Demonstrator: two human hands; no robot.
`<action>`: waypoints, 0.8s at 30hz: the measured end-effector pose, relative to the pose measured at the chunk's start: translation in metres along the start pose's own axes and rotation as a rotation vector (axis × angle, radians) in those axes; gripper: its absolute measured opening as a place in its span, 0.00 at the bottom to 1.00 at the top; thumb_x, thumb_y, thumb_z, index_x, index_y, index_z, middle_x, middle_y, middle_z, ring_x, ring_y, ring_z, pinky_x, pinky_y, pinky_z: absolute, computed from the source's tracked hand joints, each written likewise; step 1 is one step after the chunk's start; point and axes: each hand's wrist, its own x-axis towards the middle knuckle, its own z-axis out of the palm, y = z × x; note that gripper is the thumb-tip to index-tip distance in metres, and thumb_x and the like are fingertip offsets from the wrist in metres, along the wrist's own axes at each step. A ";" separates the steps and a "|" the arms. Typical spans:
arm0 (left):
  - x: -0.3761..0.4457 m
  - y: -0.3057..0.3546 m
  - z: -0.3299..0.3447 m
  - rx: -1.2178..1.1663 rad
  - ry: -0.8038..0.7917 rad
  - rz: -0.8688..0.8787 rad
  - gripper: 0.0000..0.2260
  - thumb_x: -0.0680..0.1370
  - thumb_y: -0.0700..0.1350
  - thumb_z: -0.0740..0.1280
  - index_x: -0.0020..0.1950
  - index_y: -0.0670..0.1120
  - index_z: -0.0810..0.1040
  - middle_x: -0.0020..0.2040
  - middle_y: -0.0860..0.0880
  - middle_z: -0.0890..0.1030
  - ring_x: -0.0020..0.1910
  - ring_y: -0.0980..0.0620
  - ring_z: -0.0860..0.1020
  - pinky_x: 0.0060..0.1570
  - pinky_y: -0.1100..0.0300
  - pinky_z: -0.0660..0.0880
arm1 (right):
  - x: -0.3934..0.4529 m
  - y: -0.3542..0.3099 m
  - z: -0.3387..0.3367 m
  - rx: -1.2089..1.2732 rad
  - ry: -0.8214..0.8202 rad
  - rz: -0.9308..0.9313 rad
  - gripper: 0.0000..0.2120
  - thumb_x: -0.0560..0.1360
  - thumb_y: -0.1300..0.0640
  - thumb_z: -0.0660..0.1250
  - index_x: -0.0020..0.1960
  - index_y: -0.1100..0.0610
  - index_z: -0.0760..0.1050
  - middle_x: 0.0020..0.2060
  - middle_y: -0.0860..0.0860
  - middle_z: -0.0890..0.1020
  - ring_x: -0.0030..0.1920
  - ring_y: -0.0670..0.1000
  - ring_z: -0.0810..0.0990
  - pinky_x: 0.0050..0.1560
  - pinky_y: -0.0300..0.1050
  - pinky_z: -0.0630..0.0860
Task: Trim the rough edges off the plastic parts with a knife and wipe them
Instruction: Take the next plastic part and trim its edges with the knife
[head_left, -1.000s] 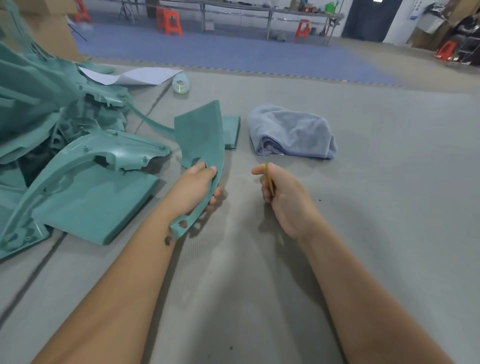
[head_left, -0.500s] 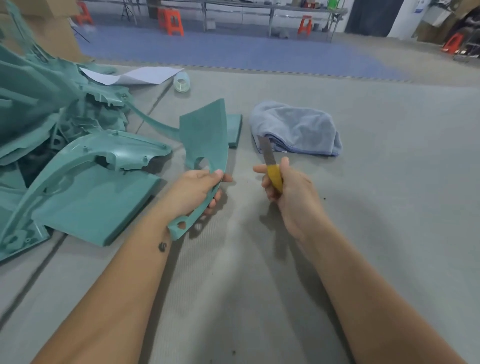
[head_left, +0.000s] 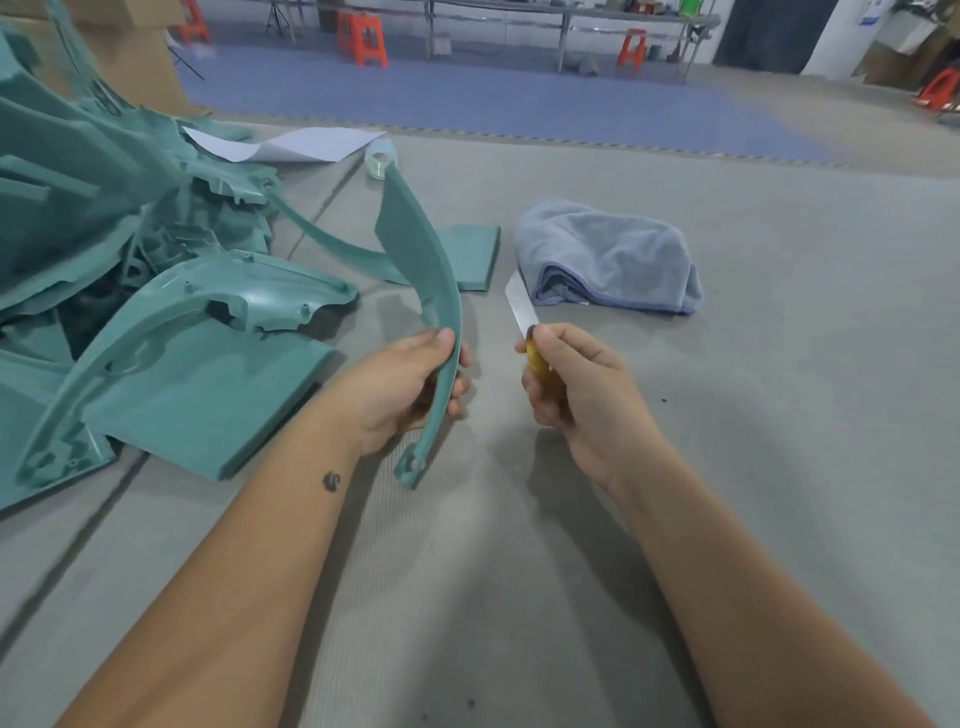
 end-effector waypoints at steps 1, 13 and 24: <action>0.000 -0.001 0.002 -0.041 0.007 0.002 0.14 0.84 0.51 0.55 0.44 0.44 0.71 0.30 0.48 0.70 0.25 0.52 0.70 0.24 0.63 0.71 | 0.000 0.001 0.001 -0.010 -0.025 0.002 0.16 0.81 0.54 0.63 0.36 0.53 0.79 0.24 0.52 0.73 0.22 0.46 0.65 0.23 0.35 0.61; 0.000 -0.002 0.003 -0.030 0.012 0.071 0.10 0.83 0.44 0.53 0.44 0.45 0.69 0.28 0.49 0.70 0.22 0.53 0.67 0.21 0.64 0.65 | 0.003 0.008 0.002 -0.046 -0.157 0.016 0.16 0.78 0.55 0.63 0.32 0.52 0.79 0.29 0.54 0.72 0.24 0.47 0.62 0.21 0.35 0.55; 0.000 -0.001 0.006 0.130 0.001 0.011 0.12 0.79 0.43 0.50 0.40 0.44 0.69 0.27 0.49 0.66 0.20 0.54 0.61 0.23 0.63 0.54 | 0.002 0.004 -0.003 -0.067 -0.141 -0.014 0.16 0.82 0.57 0.59 0.36 0.60 0.72 0.22 0.52 0.67 0.20 0.46 0.60 0.21 0.35 0.54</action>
